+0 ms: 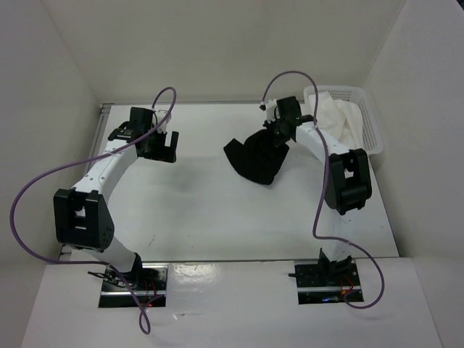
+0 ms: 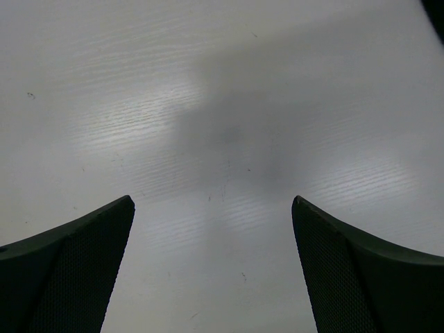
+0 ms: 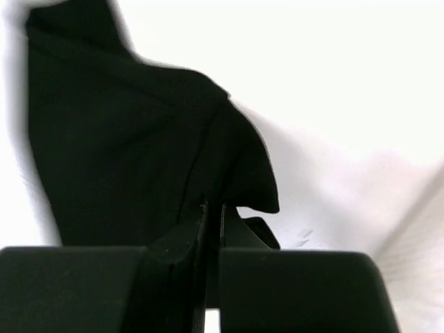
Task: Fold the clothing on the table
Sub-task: Flatten the skirt out
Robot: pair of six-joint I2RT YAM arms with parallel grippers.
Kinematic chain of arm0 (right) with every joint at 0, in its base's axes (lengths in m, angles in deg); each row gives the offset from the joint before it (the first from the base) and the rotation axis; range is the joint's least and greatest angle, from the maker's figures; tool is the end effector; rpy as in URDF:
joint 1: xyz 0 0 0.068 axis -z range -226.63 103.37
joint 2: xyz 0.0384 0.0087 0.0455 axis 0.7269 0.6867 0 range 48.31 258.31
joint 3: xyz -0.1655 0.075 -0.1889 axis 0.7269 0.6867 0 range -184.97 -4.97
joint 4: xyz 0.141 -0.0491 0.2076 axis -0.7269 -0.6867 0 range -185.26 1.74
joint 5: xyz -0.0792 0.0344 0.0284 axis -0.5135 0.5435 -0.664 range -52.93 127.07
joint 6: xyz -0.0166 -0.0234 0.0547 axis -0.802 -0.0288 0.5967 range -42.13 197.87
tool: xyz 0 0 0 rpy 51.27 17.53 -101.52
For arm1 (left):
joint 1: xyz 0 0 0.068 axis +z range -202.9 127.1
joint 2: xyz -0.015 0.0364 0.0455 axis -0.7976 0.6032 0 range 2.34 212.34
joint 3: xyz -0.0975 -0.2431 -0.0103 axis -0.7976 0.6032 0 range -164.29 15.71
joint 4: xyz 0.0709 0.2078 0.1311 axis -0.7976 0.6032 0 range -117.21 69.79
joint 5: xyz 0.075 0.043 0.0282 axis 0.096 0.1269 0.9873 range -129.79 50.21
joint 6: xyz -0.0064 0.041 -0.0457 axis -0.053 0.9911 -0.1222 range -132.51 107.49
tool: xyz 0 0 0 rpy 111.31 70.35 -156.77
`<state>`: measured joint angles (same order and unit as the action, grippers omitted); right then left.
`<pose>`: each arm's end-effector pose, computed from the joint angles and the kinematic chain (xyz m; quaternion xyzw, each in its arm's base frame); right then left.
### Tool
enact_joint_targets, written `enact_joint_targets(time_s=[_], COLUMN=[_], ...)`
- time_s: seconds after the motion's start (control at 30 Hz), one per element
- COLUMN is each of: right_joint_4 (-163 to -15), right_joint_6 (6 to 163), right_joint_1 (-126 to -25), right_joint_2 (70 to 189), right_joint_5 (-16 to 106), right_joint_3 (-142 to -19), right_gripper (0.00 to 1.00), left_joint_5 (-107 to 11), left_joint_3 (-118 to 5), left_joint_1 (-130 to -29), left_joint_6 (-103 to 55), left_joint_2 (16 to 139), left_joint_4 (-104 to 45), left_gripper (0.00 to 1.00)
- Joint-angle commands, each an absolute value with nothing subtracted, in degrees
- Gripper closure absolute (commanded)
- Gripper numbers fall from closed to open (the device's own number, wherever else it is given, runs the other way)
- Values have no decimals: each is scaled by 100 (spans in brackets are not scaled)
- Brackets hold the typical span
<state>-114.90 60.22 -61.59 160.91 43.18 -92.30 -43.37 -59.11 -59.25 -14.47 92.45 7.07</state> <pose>0.4171 0.1165 0.2046 -0.2817 0.9011 0.0427 0.3269 0.3424 -0.0410 0.2696 0.0467 0.9368 -0.0542 0.3424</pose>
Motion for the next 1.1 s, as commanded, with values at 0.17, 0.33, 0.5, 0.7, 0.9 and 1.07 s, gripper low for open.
enact_joint_targets(time_s=[0.17,0.33,0.5,0.7,0.9,1.07], right_joint_4=[-11787,-12210,-12395,-12070,-11709,-11516], right_joint_6=[6547,6734,5706,5449,5449,5572], right_joint_1=[-6684,-7376,-9239,-9541,-8988,-8435], right_joint_2=[14930,14842,14569,14517,14341,14341], right_joint_5=[4971,5754,4667,4049,3953,3953], right_joint_3=[-11869,-11573,-9775,-8462,-8161,-8047], right_gripper=[100,92,1,1,1,1], left_joint_5=[-4305,-4305,-4305,-4305,-4506,-4543], left_joint_3=[-5855,-5855,-5855,-5855,-5803,-5803], left_joint_1=[-5914,-5914,-5914,-5914,-5914,-6186], left_joint_6=[-1515,-1515,-1462,-1462,-1462,-1462], left_joint_2=[9190,9295,9296,9296,9418,10084], left_joint_4=[548,548,548,601,601,444], left_gripper=[0,0,0,0,0,4])
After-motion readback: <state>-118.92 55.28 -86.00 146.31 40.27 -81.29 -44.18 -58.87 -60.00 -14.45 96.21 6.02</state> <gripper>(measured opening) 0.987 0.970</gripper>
